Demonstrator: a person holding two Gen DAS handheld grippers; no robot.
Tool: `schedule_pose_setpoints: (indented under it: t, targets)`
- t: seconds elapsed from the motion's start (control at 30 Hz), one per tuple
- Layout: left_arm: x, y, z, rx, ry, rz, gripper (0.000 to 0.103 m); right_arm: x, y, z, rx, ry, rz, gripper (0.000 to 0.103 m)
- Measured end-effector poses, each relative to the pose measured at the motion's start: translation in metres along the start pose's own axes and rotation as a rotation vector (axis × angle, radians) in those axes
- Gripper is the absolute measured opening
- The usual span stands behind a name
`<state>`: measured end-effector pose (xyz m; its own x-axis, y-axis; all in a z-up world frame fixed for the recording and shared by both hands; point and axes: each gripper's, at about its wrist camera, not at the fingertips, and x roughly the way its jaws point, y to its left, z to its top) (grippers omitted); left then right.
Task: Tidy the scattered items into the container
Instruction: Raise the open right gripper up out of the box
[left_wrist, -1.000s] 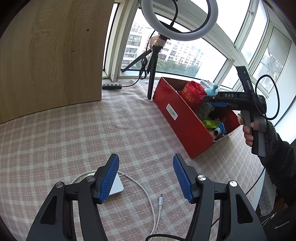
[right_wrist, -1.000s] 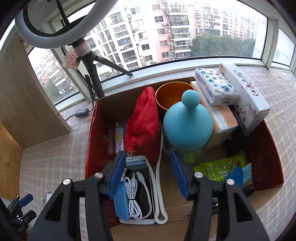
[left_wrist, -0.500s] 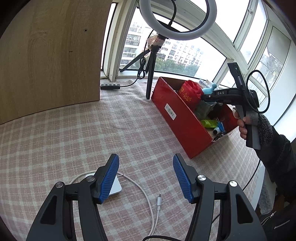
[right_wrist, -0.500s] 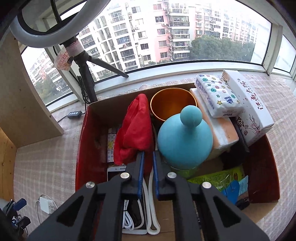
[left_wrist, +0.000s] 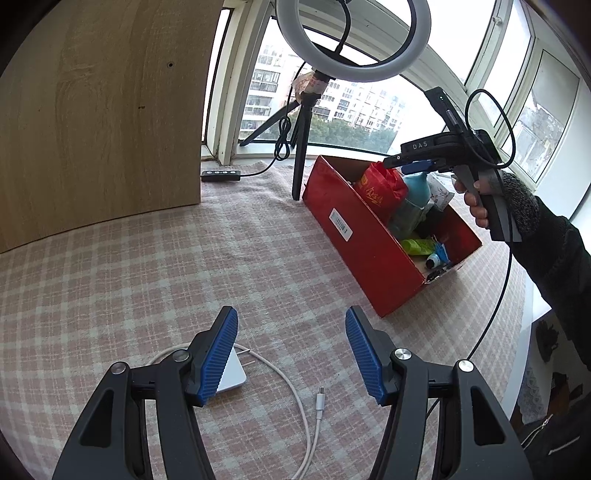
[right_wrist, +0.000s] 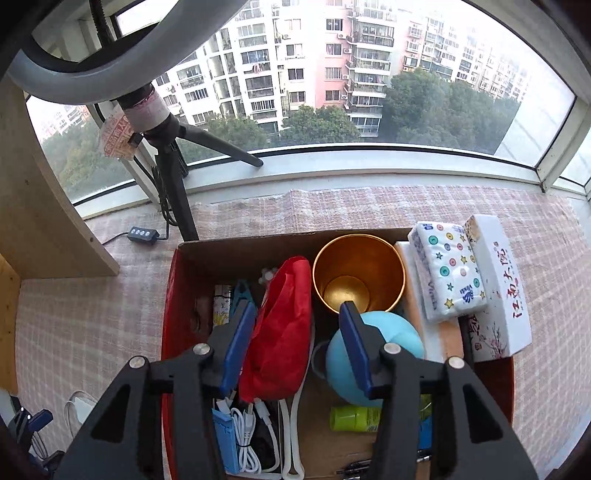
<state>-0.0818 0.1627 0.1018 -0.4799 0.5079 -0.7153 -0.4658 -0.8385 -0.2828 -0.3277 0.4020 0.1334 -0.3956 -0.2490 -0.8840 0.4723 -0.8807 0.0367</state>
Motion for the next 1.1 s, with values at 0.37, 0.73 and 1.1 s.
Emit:
schedule_pose_setpoints:
  t: [0.37,0.73,1.1]
  targets:
    - [0.004,0.002,0.0,-0.009,0.01,0.004,0.059,0.012,0.015,0.013,-0.201,-0.016,-0.031,0.006]
    - [-0.002,-0.002,0.001,0.002,0.001,0.01,0.059,-0.017,0.017,0.016,-0.235,-0.123,-0.011,0.028]
    - [-0.017,0.005,-0.007,-0.012,-0.002,0.048,0.059,-0.03,0.011,-0.065,-0.072,-0.001,0.279,0.02]
